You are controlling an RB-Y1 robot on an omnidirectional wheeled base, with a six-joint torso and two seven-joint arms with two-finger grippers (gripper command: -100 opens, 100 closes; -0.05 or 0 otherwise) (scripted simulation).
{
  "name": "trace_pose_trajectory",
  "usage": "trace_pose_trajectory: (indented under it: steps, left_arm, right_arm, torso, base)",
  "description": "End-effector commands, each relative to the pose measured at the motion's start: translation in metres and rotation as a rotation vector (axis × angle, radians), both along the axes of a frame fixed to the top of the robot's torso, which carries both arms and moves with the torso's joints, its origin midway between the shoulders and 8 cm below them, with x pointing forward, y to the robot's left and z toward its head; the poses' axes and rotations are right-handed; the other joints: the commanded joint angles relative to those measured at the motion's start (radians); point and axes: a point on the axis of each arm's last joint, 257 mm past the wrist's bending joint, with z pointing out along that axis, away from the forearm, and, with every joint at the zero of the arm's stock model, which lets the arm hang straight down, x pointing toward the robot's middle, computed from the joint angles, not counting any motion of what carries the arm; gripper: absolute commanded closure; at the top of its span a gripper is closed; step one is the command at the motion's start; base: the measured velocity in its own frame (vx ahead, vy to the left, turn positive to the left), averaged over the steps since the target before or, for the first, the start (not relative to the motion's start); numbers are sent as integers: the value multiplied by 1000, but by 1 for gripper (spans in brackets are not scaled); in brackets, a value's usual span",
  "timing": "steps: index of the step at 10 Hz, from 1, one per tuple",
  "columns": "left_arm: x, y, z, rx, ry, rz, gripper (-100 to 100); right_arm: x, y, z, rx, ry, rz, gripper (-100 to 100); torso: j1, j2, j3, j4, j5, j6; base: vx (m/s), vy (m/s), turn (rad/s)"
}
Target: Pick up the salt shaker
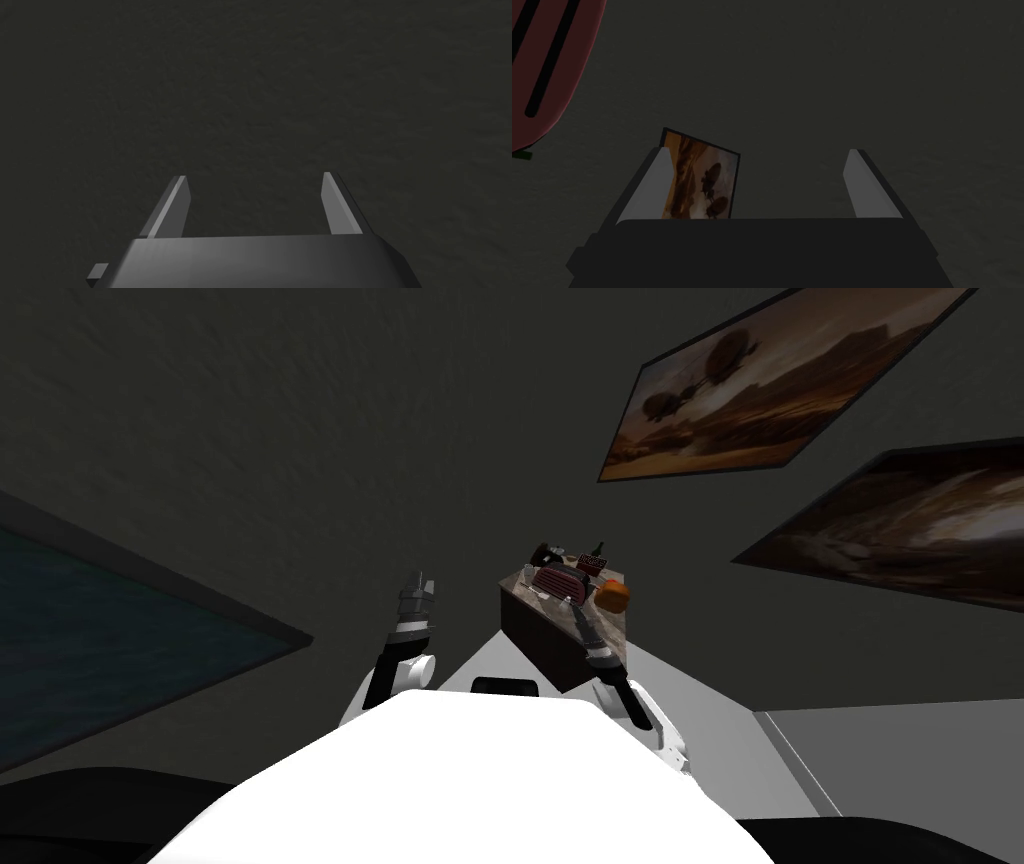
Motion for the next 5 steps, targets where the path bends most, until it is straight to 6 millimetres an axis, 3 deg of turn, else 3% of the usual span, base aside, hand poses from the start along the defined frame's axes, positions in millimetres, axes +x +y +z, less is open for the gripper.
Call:
trace_pose_trajectory:
  steps: [1,5]
  left_arm:
    - [0,0,0,0,0,0,0]
    - [0,0,0,0,0,0,0]
  right_arm:
    - [4,-8,-16,-71,36,-11,-100]
    - [10,-33,-59,-261,136,-46,-100]
  torso:
    - [0,0,0,0,0,0]
    - [1,-4,-2,-1,0,0]
  base:
    - [-38,-15,43]
    - [0,-2,53]
